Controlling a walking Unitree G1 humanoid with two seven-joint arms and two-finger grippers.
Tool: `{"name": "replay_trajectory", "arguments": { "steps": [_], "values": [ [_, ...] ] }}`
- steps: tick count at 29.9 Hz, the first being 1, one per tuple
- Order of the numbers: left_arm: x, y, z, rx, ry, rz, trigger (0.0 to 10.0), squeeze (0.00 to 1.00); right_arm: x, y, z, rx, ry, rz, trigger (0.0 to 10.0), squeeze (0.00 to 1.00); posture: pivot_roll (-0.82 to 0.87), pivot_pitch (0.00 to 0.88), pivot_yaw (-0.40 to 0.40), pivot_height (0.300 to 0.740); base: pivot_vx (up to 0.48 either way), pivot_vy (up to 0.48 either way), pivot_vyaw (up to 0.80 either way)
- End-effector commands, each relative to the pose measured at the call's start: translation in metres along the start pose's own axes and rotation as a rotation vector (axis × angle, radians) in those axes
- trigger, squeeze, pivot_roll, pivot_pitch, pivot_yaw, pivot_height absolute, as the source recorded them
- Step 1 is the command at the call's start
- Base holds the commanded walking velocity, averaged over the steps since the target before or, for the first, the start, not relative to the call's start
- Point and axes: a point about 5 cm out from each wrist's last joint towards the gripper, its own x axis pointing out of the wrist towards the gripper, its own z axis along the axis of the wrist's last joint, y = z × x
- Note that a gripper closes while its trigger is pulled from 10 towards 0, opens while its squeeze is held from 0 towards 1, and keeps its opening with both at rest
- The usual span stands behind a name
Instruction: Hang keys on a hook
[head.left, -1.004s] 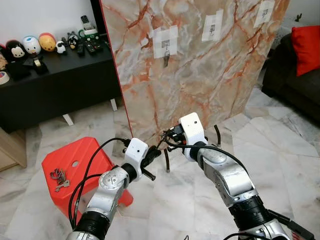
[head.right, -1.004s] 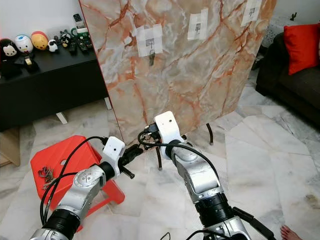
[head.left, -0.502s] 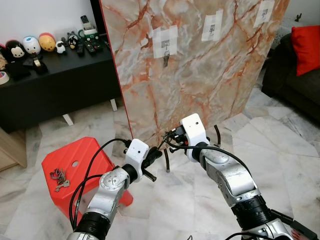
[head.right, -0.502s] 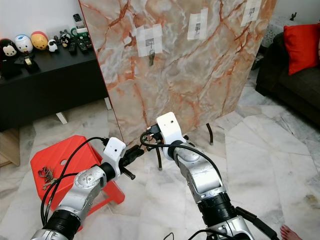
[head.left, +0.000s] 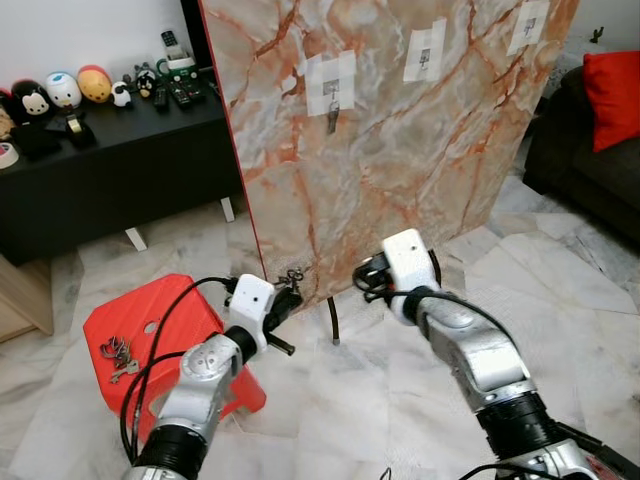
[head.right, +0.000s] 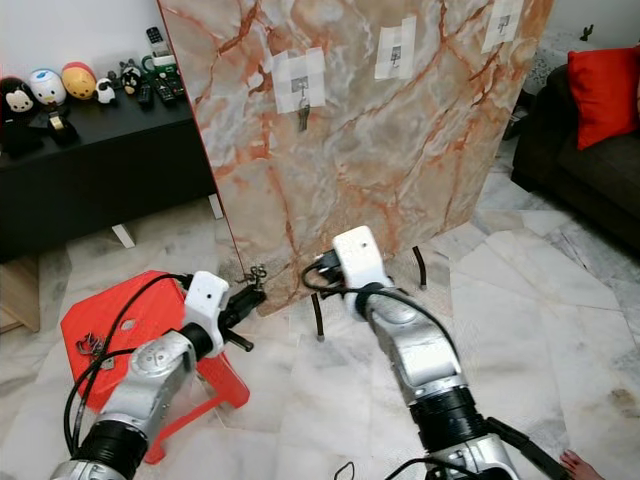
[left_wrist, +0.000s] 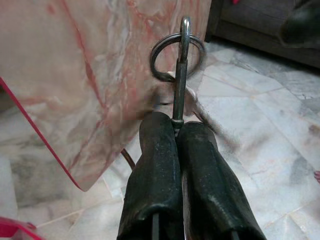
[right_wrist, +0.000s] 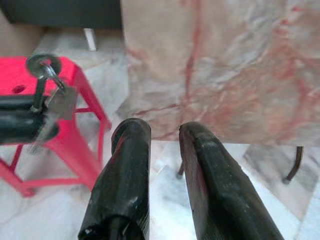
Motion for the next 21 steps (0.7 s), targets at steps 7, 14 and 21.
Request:
{"name": "replay_trajectory", "arguments": {
  "steps": [7, 14, 21],
  "values": [
    [-0.008, 0.004, -0.01, 0.124, 0.088, -0.014, 0.0, 0.0, -0.007, -0.026, 0.02, 0.078, -0.129, -0.181, 10.0, 0.0, 0.09, 0.085, -0.001, 0.74, 0.0, 0.0, 0.0],
    [-0.019, 0.023, -0.025, 0.315, 0.258, 0.01, 0.0, 0.0, -0.009, -0.026, 0.027, 0.108, -0.161, -0.199, 10.0, 0.0, 0.09, 0.089, 0.006, 0.74, 0.0, 0.0, 0.0],
    [-0.036, 0.039, -0.053, 0.444, 0.515, 0.022, 10.0, 0.0, -0.006, -0.019, 0.021, 0.096, -0.138, -0.181, 10.0, 0.0, 0.1, 0.087, 0.01, 0.74, 0.0, 0.0, 0.0]
  ]
}}
